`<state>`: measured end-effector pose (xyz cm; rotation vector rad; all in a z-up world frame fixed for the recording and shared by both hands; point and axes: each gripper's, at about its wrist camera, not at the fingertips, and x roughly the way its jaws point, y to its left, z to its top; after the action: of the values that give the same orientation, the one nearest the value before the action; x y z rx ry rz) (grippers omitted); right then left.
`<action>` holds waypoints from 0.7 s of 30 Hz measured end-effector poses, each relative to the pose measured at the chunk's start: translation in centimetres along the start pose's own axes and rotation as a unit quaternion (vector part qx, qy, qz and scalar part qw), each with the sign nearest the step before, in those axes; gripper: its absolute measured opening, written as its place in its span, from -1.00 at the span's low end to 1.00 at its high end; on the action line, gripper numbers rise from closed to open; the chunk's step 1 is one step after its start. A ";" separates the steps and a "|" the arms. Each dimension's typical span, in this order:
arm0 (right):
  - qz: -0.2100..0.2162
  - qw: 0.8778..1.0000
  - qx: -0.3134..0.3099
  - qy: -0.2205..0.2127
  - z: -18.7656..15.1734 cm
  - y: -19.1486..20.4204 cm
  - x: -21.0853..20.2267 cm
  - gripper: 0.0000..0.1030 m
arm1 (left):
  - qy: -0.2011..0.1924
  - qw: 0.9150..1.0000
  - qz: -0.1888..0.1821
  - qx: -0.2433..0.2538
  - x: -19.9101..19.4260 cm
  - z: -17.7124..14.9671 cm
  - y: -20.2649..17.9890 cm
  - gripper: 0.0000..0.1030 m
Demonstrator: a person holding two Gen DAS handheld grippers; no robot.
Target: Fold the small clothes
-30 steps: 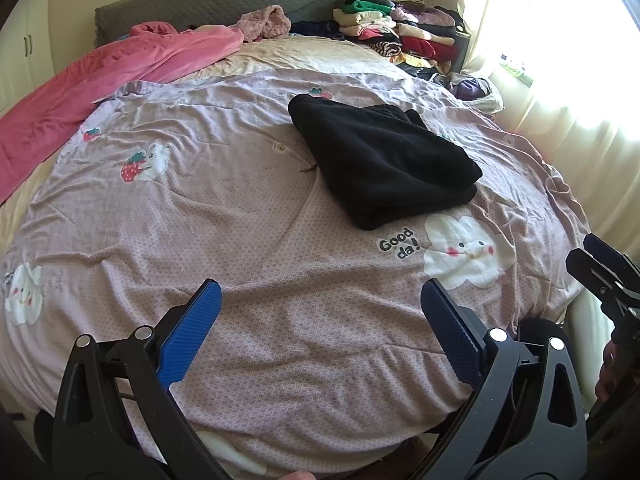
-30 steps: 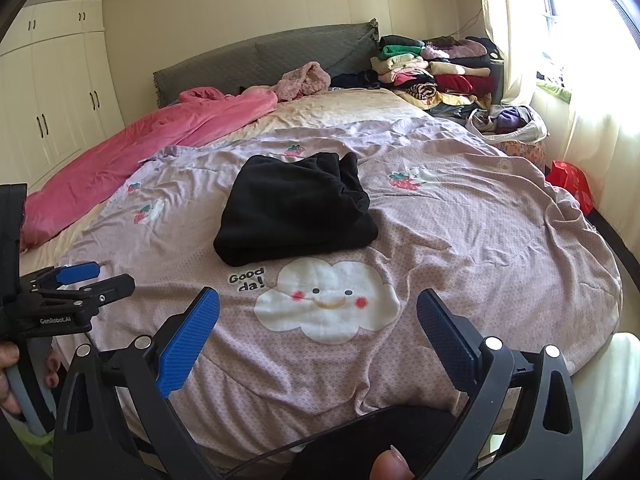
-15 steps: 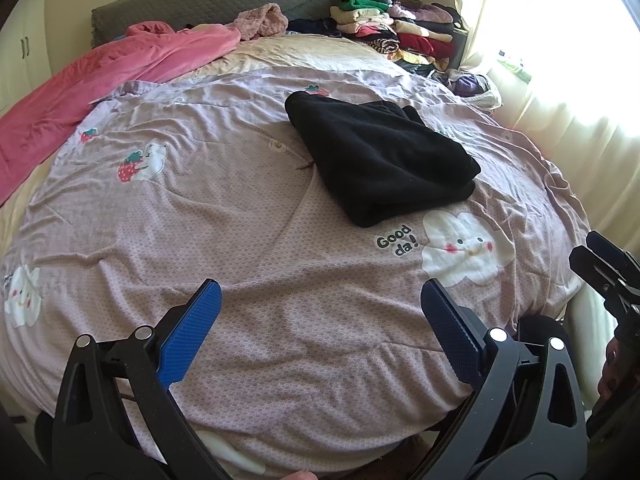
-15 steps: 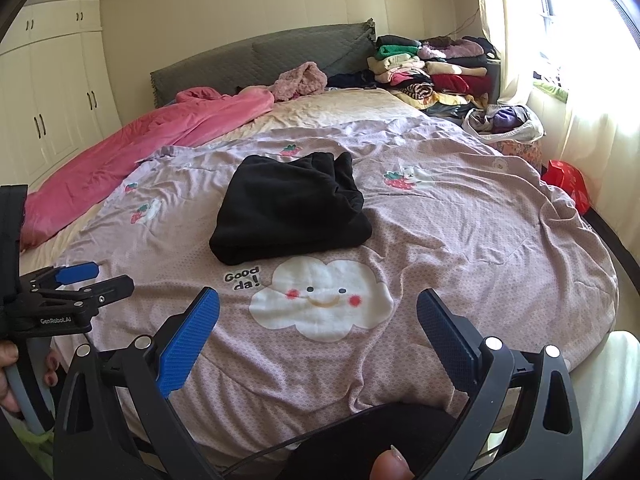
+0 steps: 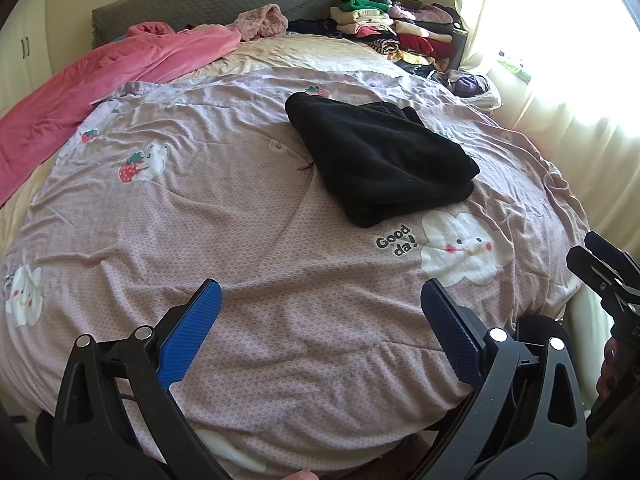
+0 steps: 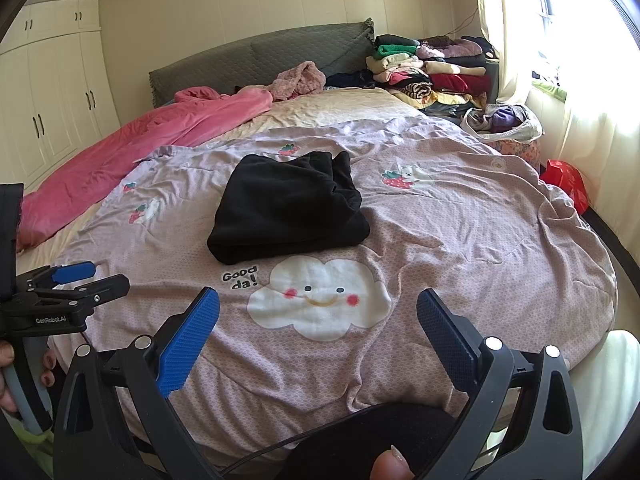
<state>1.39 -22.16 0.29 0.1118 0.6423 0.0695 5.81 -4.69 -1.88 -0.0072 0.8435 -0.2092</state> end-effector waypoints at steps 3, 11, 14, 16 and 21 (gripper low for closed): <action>-0.001 1.000 0.000 0.000 0.0 0.0 0.0 0.91 | 0.000 1.000 -0.001 0.000 0.0 0.1 -0.1 0.82; -0.009 1.000 0.005 0.000 -0.2 -0.2 0.2 0.91 | 0.003 1.000 -0.010 0.006 -0.1 0.0 -0.4 0.82; -0.015 1.000 0.012 0.001 -0.2 -0.6 0.2 0.91 | 0.013 1.000 -0.011 0.005 -0.1 0.0 -0.5 0.82; -0.023 1.000 0.021 0.001 -0.3 -1.2 0.1 0.91 | 0.020 1.000 -0.006 0.002 0.1 -0.1 -0.1 0.82; -0.073 0.995 0.071 -0.013 -0.9 -4.7 -1.0 0.91 | 0.018 0.999 0.017 -0.040 0.8 0.9 4.2 0.82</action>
<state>0.21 -26.85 -0.47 0.2012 0.6283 -0.1191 7.73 -0.76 -2.23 -0.0646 0.8862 -0.1431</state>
